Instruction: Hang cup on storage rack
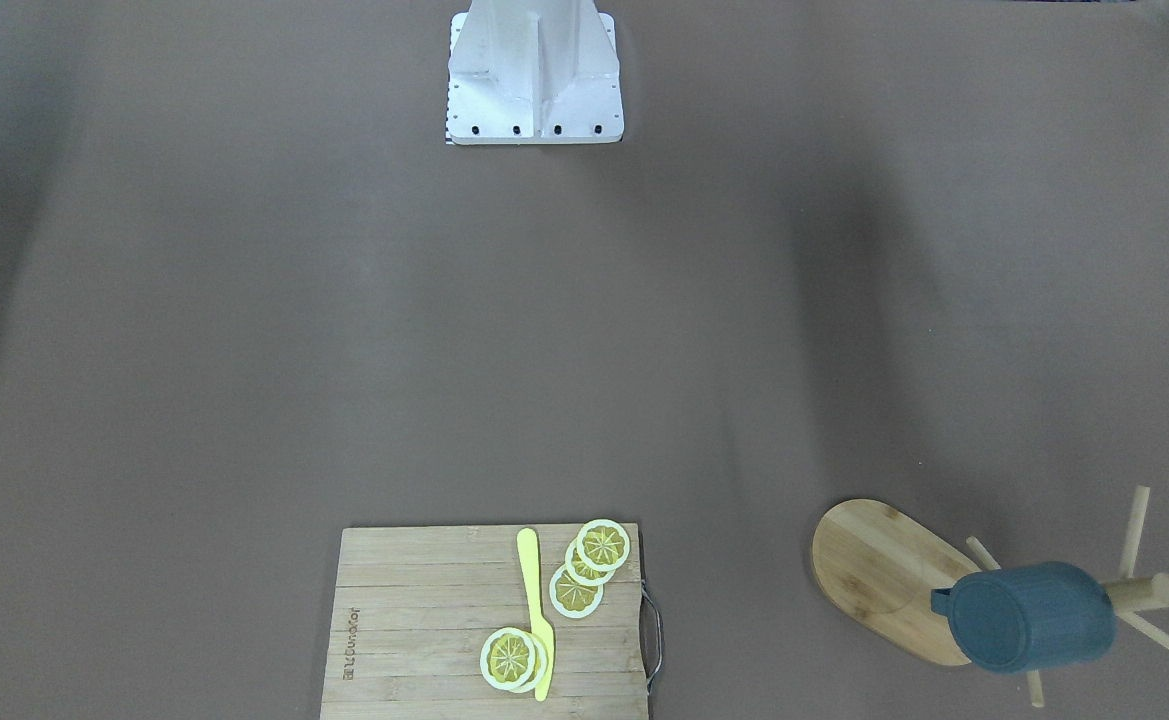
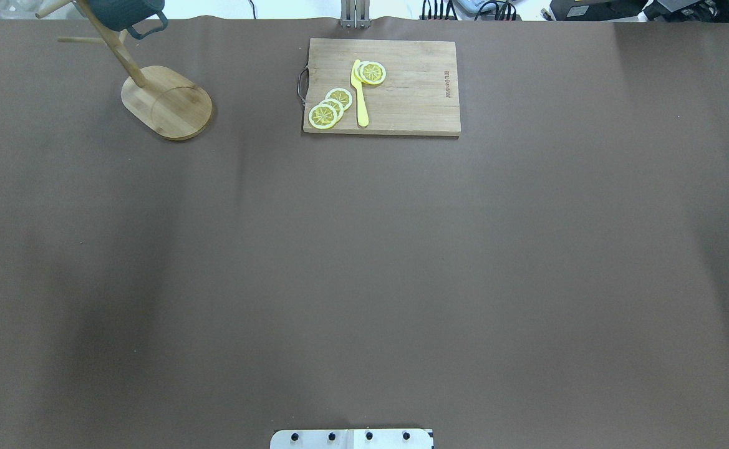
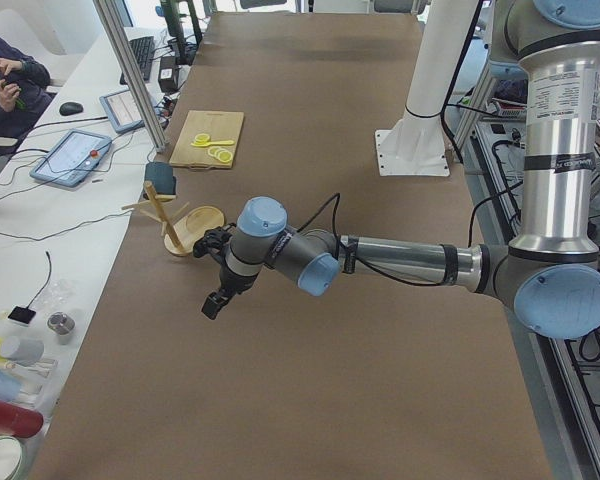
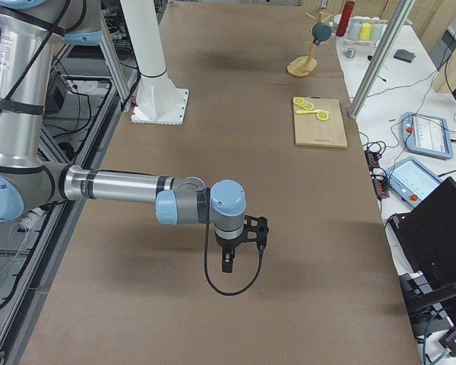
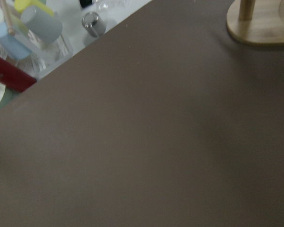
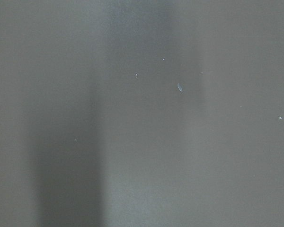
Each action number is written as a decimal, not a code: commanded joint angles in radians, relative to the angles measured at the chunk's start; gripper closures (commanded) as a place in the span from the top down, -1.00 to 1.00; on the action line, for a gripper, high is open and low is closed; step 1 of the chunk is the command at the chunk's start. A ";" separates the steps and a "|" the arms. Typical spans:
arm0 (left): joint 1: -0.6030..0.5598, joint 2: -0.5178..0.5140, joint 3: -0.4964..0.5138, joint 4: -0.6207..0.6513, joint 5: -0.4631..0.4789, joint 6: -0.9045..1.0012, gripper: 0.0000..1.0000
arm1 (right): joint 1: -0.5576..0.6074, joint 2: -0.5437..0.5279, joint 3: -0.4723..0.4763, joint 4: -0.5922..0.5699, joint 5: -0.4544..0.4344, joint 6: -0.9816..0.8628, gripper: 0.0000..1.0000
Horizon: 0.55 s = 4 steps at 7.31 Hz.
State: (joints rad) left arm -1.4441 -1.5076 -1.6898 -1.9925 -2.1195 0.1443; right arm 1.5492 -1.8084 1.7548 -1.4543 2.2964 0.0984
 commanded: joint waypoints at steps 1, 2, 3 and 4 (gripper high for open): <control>-0.021 0.100 -0.002 0.072 -0.048 0.029 0.98 | 0.000 -0.011 0.002 0.000 -0.002 -0.002 1.00; -0.048 0.121 0.004 0.080 -0.050 -0.013 0.98 | 0.000 -0.014 0.003 0.000 -0.002 -0.003 1.00; -0.056 0.127 -0.005 0.134 -0.115 -0.099 0.98 | 0.005 -0.015 0.012 0.000 0.000 -0.003 1.00; -0.077 0.132 -0.008 0.136 -0.208 -0.173 0.98 | 0.006 -0.020 0.012 0.002 0.000 -0.003 1.00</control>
State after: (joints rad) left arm -1.4981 -1.3875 -1.6938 -1.8769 -2.2315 0.0626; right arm 1.5527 -1.8238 1.7638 -1.4538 2.2958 0.0954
